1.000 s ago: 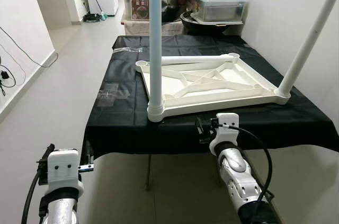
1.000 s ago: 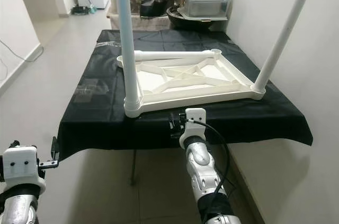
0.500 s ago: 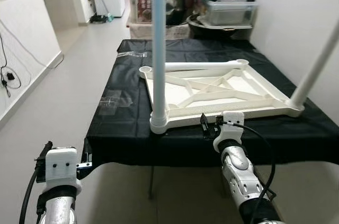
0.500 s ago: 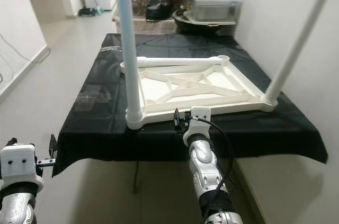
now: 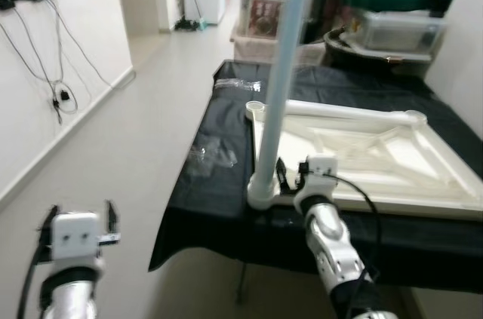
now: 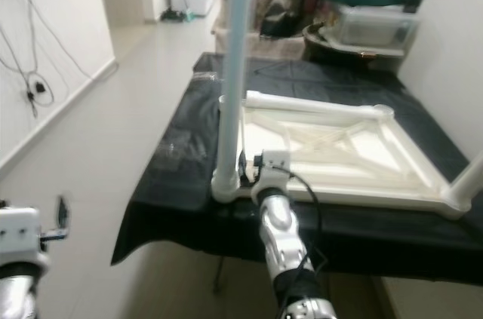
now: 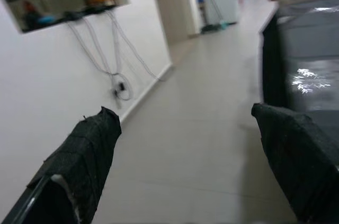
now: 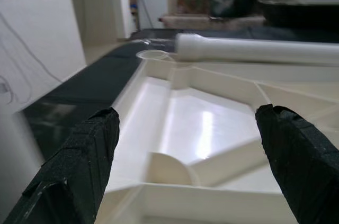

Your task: Building children table

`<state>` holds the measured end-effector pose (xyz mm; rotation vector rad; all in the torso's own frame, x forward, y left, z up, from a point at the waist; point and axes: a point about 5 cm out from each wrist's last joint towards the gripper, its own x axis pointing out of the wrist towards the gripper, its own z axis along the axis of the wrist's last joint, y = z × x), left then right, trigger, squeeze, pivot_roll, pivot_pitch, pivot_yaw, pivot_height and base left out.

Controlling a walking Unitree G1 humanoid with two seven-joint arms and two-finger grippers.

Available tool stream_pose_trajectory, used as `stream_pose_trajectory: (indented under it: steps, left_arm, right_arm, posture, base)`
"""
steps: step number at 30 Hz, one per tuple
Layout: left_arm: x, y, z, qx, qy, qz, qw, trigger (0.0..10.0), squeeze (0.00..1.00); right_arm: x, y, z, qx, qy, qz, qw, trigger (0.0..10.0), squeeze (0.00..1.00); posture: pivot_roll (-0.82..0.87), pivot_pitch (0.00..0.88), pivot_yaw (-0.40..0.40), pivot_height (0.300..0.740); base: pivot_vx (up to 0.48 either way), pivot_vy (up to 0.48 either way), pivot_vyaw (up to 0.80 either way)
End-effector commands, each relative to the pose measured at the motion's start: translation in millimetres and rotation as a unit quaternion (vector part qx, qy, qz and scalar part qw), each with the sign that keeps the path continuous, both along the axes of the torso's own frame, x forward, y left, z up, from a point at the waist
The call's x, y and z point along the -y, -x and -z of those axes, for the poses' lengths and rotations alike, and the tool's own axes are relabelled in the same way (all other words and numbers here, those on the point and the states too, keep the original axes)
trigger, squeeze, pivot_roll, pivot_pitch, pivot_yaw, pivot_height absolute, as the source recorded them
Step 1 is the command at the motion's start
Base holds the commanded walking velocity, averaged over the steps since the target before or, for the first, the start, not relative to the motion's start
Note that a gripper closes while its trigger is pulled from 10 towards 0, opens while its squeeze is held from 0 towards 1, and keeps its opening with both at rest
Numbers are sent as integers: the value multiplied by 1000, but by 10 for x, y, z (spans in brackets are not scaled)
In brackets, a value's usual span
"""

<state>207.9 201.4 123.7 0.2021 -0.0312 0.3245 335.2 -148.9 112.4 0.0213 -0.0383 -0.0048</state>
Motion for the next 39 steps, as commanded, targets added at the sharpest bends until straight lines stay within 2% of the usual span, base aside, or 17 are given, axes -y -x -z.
stream_pose_trajectory:
  steps: [1, 13, 18, 21, 22, 24, 25, 28, 30, 32, 33, 34, 38, 39]
  left_arm:
    - [-5, 10, -8, -1, -7, 3, 1000, 10000, 0]
    - [6, 30, -12, -3, 1, 7, 1000, 10000, 0]
    - [118, 36, 59, -19, 29, 48, 998, 10000, 0]
    - [309, 87, 195, -49, 38, 107, 992, 10000, 0]
    - [309, 87, 195, -49, 38, 107, 992, 10000, 0]
    - [385, 123, 242, -59, 40, 132, 989, 10000, 0]
    - [385, 123, 242, -59, 40, 132, 989, 10000, 0]
    - [511, 178, 300, -71, 43, 179, 980, 10000, 0]
    - [571, 203, 325, -76, 43, 199, 976, 10000, 0]
    - [593, 212, 333, -77, 44, 205, 975, 10000, 0]
    - [628, 226, 331, -78, 50, 211, 973, 10000, 0]
    - [628, 226, 331, -78, 50, 211, 973, 10000, 0]
    - [687, 248, 322, -77, 48, 226, 970, 10000, 0]
    - [687, 248, 322, -77, 48, 226, 970, 10000, 0]
  right_arm:
    - [60, 14, 22, -3, 1, 13, 1000, 10000, 0]
    - [24, 2, 48, -13, -2, 6, 1000, 10000, 0]
    - [82, 28, 153, -31, -7, -30, 999, 10000, 0]
    - [286, 39, 222, -54, -15, -83, 995, 10000, 0]
    - [286, 39, 222, -54, -15, -83, 995, 10000, 0]
    - [352, 48, 181, -53, -29, -140, 988, 10000, 0]
    - [352, 48, 181, -53, -29, -140, 988, 10000, 0]
    - [439, 49, 39, -50, -50, -240, 968, 10000, 0]
    - [425, -1, -106, -33, -58, -280, 958, 10000, 0]
    - [407, -29, -179, -22, -64, -296, 953, 10000, 0]
    - [307, -96, -327, 1, -60, -329, 942, 10000, 1000]
    - [307, -96, -327, 1, -60, -329, 942, 10000, 1000]
    - [135, -189, -489, 25, -52, -375, 925, 10000, 1000]
    - [135, -189, -489, 25, -52, -375, 925, 10000, 1000]
  posture:
    - [96, 0, -28, 740]
    - [102, 0, -30, 740]
    - [101, 0, -31, 740]
    - [97, 0, -27, 740]
    - [97, 0, -27, 740]
    - [91, 0, -21, 740]
    - [91, 0, -21, 740]
    - [85, 0, -16, 740]
    - [86, 0, -14, 740]
    - [86, 0, -14, 740]
    - [94, 0, -16, 740]
    - [94, 0, -16, 740]
    - [104, 0, -19, 740]
    - [104, 0, -19, 740]
  base:
    - [0, 0, 0]
    - [0, 0, 0]
    - [0, 0, 0]
    - [0, 0, 0]
    - [0, 0, 0]
    - [0, 0, 0]
    - [0, 0, 0]
    - [0, 0, 0]
    - [0, 0, 0]
    - [0, 0, 0]
    - [0, 0, 0]
    - [0, 0, 0]
    - [0, 0, 0]
    - [0, 0, 0]
